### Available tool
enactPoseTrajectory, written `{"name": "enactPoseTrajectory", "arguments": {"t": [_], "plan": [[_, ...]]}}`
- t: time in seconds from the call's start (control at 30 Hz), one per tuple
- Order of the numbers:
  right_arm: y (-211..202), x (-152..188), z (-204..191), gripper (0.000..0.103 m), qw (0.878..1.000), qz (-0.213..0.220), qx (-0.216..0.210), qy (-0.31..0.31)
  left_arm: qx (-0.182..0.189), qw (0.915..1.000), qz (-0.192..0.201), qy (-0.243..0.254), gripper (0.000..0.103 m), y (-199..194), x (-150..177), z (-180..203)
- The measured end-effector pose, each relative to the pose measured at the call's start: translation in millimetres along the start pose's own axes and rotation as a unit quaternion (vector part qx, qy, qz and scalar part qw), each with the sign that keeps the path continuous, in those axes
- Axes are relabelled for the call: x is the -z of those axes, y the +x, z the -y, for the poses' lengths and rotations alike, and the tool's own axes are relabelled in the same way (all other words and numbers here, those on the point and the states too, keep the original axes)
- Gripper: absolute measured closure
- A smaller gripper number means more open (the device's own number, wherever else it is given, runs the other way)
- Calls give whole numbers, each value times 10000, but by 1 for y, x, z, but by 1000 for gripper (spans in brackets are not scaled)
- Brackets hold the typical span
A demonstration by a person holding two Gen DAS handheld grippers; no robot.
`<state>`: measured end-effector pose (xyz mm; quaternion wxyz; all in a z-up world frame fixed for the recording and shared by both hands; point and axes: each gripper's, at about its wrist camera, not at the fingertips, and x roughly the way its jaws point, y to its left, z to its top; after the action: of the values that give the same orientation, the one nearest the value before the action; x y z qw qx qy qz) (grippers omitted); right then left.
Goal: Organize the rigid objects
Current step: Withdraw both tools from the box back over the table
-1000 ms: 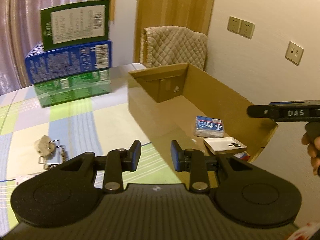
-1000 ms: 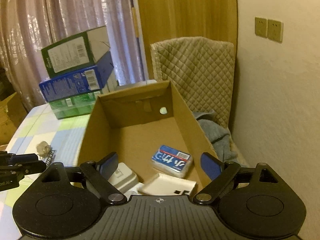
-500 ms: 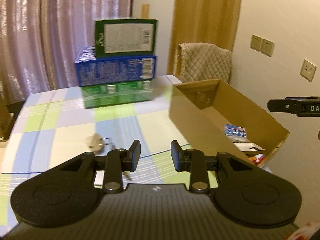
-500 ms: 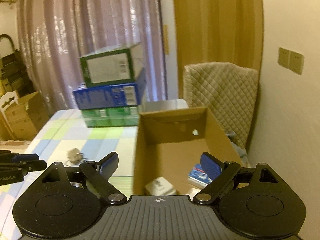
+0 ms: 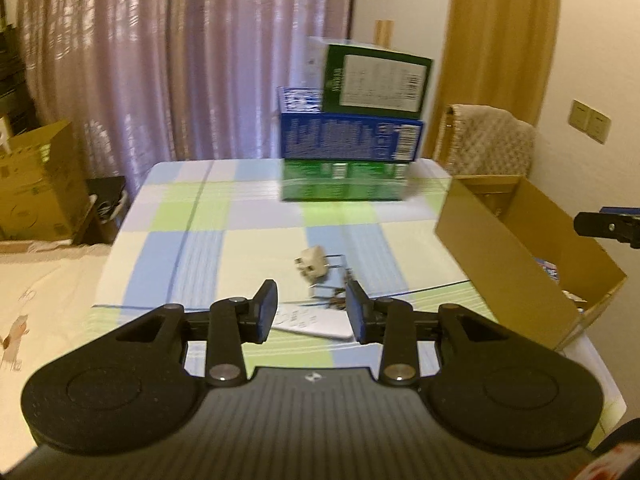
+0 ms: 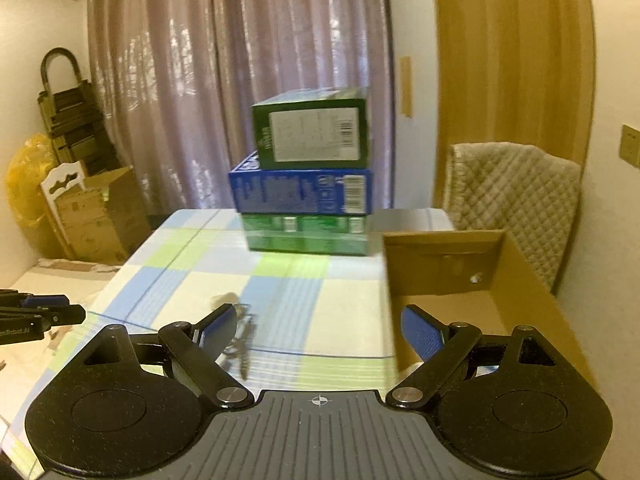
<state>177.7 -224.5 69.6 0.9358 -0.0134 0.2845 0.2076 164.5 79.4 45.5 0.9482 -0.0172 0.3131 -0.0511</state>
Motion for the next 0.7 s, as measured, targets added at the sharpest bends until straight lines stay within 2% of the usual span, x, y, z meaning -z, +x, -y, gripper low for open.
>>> {"name": "enactPoseTrajectory", "arguments": {"t": [0.27,0.7], "plan": [[25,15,-22,17,9996,-196,-174,81,-127,9996,-113,-241,70,6,17,-28],[79,50,-32,17,9972,-618,-214,364,-106,9987,-426,-252,63,50,44,-33]]}}
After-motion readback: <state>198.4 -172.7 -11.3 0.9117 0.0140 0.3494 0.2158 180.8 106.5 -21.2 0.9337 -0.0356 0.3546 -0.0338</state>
